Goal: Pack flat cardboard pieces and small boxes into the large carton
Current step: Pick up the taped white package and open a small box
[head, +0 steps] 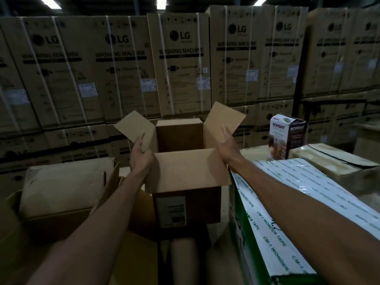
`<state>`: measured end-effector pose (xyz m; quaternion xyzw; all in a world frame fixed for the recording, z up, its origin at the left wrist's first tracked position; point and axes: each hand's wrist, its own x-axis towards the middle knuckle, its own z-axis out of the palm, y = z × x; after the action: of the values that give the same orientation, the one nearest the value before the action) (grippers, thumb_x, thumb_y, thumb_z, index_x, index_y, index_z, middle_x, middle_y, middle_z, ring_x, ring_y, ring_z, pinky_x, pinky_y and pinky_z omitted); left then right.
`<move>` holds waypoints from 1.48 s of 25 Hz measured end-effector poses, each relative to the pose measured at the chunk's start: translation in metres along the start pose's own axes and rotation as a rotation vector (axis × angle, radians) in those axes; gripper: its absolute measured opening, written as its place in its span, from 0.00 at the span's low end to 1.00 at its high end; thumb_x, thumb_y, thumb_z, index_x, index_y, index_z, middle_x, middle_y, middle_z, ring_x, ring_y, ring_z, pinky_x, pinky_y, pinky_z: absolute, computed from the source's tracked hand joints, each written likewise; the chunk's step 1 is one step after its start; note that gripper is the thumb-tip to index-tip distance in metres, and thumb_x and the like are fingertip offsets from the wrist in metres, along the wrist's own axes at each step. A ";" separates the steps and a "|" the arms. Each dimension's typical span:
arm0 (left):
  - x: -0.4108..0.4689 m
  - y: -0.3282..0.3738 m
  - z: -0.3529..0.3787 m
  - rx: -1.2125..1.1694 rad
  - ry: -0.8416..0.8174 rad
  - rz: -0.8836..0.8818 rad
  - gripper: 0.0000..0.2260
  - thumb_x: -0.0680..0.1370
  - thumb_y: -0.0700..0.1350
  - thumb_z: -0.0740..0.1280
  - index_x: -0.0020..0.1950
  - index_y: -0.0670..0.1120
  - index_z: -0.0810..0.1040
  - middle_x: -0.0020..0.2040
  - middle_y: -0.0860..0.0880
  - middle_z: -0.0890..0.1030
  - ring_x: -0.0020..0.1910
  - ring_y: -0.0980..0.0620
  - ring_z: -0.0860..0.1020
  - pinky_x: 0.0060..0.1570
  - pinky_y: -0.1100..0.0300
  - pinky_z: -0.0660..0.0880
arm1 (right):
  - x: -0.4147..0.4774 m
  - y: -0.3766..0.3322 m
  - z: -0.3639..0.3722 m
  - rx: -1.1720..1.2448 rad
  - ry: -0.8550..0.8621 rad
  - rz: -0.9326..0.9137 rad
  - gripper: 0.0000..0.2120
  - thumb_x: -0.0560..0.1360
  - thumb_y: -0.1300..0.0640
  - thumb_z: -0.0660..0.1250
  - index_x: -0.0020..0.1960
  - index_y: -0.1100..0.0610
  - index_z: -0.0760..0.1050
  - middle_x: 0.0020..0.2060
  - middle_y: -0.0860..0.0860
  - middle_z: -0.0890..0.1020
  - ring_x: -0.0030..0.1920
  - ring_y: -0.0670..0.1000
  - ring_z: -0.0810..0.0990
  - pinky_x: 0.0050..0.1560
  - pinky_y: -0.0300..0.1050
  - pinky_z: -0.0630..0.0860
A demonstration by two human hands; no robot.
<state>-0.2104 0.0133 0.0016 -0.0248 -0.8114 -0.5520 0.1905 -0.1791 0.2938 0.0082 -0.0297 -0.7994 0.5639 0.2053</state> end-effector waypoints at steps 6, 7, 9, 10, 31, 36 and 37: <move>0.002 -0.019 0.020 0.177 0.235 -0.048 0.30 0.84 0.42 0.59 0.82 0.59 0.51 0.77 0.46 0.65 0.68 0.42 0.72 0.59 0.46 0.75 | 0.019 0.041 0.004 -0.177 0.239 -0.014 0.35 0.82 0.59 0.64 0.83 0.50 0.50 0.79 0.55 0.64 0.74 0.58 0.68 0.69 0.49 0.68; 0.009 -0.011 0.018 0.191 0.366 -0.027 0.28 0.85 0.42 0.58 0.82 0.60 0.52 0.75 0.46 0.69 0.63 0.45 0.75 0.54 0.50 0.74 | 0.024 0.039 0.002 -0.169 0.361 -0.026 0.36 0.82 0.58 0.64 0.83 0.49 0.49 0.78 0.55 0.66 0.72 0.58 0.71 0.65 0.50 0.70; 0.025 0.008 0.011 0.226 0.471 0.035 0.28 0.86 0.40 0.55 0.82 0.61 0.53 0.68 0.45 0.76 0.48 0.55 0.74 0.43 0.61 0.69 | 0.032 0.033 0.001 -0.164 0.506 -0.047 0.39 0.82 0.60 0.65 0.83 0.48 0.45 0.77 0.55 0.68 0.70 0.59 0.75 0.62 0.53 0.74; 0.029 0.015 0.010 0.264 0.455 0.067 0.29 0.85 0.38 0.55 0.82 0.61 0.52 0.66 0.45 0.78 0.43 0.57 0.71 0.37 0.66 0.64 | 0.036 0.029 0.003 -0.160 0.528 -0.046 0.40 0.82 0.61 0.65 0.83 0.48 0.44 0.77 0.56 0.68 0.69 0.60 0.75 0.63 0.54 0.74; -0.052 0.009 -0.010 0.566 -0.023 0.061 0.14 0.79 0.53 0.68 0.65 0.56 0.80 0.74 0.48 0.69 0.76 0.44 0.61 0.74 0.45 0.56 | -0.034 0.027 -0.047 -0.782 0.226 0.338 0.40 0.75 0.45 0.72 0.79 0.55 0.57 0.78 0.61 0.59 0.77 0.63 0.57 0.72 0.64 0.60; -0.108 0.053 -0.017 0.344 0.062 0.322 0.09 0.78 0.51 0.68 0.58 0.55 0.82 0.61 0.52 0.80 0.66 0.49 0.72 0.70 0.48 0.65 | -0.092 0.022 -0.065 -0.941 0.167 0.356 0.26 0.74 0.50 0.71 0.71 0.54 0.72 0.76 0.60 0.61 0.75 0.64 0.60 0.72 0.65 0.63; -0.119 0.062 -0.024 0.293 0.098 0.320 0.08 0.79 0.51 0.68 0.56 0.55 0.82 0.57 0.53 0.81 0.62 0.51 0.75 0.68 0.48 0.69 | -0.106 0.017 -0.063 -0.952 0.144 0.324 0.23 0.74 0.50 0.71 0.68 0.53 0.75 0.75 0.59 0.63 0.73 0.64 0.62 0.70 0.62 0.64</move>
<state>-0.0781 0.0362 0.0239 -0.0984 -0.8583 -0.3916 0.3166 -0.0627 0.3260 -0.0206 -0.2823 -0.9367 0.1583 0.1333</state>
